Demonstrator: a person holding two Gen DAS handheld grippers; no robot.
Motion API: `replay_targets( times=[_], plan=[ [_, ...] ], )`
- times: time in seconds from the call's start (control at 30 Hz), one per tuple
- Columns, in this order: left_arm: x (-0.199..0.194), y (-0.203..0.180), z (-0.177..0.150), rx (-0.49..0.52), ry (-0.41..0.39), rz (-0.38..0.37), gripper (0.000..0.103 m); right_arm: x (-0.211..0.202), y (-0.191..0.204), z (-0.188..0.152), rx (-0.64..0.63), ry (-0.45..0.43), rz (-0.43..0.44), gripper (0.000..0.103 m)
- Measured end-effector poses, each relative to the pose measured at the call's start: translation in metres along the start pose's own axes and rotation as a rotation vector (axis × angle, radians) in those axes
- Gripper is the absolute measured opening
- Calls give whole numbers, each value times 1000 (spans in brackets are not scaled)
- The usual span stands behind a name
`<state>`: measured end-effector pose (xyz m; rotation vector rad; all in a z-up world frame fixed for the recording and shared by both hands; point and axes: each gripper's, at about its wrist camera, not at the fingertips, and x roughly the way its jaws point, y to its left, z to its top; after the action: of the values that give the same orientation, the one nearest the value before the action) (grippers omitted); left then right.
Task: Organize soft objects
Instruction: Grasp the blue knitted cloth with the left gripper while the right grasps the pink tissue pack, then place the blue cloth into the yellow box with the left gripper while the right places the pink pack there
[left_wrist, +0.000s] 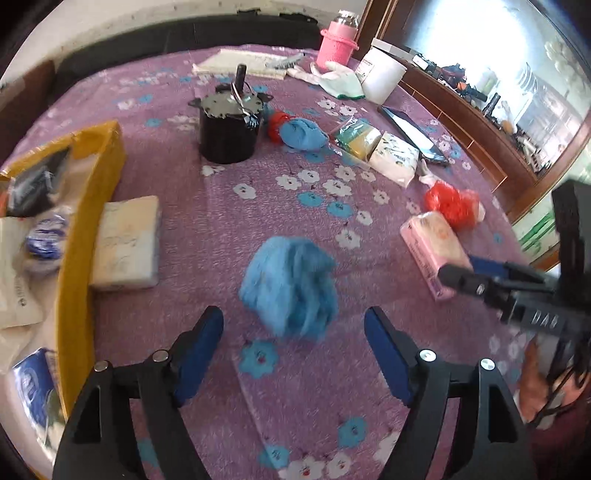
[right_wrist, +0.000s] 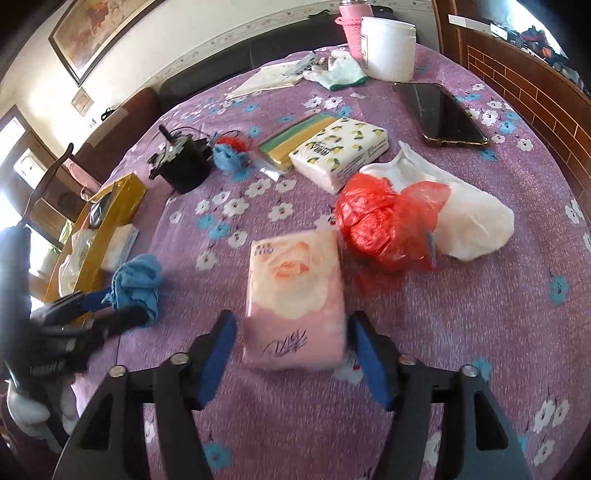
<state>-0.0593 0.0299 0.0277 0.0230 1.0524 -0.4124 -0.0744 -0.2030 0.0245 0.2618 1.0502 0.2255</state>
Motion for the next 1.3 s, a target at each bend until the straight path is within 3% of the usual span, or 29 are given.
replay_targets(
  times=[0.33, 0.6, 0.63, 0.7, 0.73, 0.77, 0.83, 1.13, 1.3],
  plan=[
    [9, -4, -2, -16, -26, 20, 78, -7, 3, 0, -9, -21, -54, 75],
    [30, -12, 20, 19, -44, 32, 77, 10, 7, 9, -8, -2, -86, 75],
    [29, -13, 20, 23, -60, 41, 75, 11, 9, 10, -10, -1, -91, 75],
    [28, -13, 20, 22, -71, 48, 57, 12, 10, 10, -13, -1, -95, 75],
    [27, -12, 19, 21, -71, 43, 42, 12, 11, 10, -19, -3, -97, 68],
    [25, -9, 18, 10, -68, 29, 42, 12, 12, 9, -35, -6, -109, 58],
    [19, -4, 15, -19, -74, 3, 42, 11, 14, 8, -54, -6, -113, 54],
    [-47, 19, -2, -113, -190, -70, 43, -16, 33, 3, -65, -46, -64, 53],
    [-90, 56, -24, -193, -264, -30, 43, -31, 61, -1, -116, -73, -42, 53]
  ],
)
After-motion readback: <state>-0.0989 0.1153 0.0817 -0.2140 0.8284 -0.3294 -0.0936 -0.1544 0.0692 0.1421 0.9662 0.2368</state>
